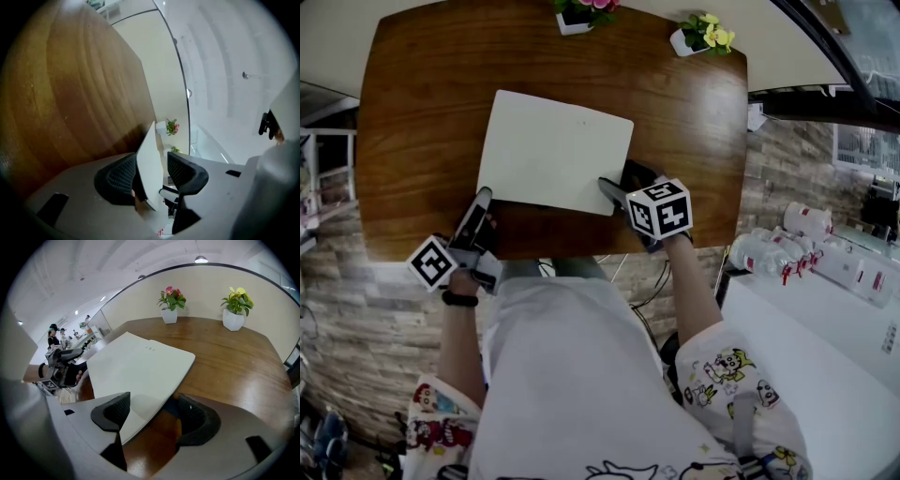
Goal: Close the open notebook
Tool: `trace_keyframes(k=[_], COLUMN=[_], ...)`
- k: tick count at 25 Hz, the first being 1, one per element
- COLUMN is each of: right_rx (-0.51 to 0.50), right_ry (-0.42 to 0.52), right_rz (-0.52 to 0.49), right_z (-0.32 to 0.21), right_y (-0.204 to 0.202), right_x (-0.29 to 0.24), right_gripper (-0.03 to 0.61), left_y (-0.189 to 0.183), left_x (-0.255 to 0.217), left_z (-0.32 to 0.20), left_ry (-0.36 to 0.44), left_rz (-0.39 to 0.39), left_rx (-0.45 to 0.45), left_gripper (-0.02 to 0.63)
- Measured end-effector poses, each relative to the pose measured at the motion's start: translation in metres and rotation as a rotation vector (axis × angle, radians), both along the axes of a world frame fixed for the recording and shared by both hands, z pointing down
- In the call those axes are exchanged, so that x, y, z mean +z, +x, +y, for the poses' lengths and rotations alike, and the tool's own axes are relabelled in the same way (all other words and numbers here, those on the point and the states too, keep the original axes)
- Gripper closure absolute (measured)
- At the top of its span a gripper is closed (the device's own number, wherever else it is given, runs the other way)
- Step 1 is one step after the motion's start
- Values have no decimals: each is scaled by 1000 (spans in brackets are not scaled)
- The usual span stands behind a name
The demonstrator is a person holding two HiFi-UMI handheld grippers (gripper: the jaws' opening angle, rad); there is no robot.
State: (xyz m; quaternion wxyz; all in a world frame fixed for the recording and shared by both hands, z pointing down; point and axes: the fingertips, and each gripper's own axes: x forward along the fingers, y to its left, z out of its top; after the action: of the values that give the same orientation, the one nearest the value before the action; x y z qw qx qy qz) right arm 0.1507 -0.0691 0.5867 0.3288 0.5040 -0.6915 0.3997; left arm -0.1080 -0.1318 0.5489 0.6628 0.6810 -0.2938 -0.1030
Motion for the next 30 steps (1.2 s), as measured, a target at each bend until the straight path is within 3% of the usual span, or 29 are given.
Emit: trace_keyframes(k=[5, 21, 30], right_rx=[3, 17, 30], right_ry=[5, 40, 42], right_rz=[-2, -11, -44], right_z=[1, -1, 10], right_y=[0, 0, -2], right_x=[-2, -1, -5], right_gripper=[273, 273, 273], left_y=[-4, 1, 7], left_x=[3, -17, -36], left_z=[-1, 2, 16], left_ry=[2, 89, 156], left_rz=[-93, -174, -268], left_rx=[-30, 28, 99], left_gripper=[589, 607, 607])
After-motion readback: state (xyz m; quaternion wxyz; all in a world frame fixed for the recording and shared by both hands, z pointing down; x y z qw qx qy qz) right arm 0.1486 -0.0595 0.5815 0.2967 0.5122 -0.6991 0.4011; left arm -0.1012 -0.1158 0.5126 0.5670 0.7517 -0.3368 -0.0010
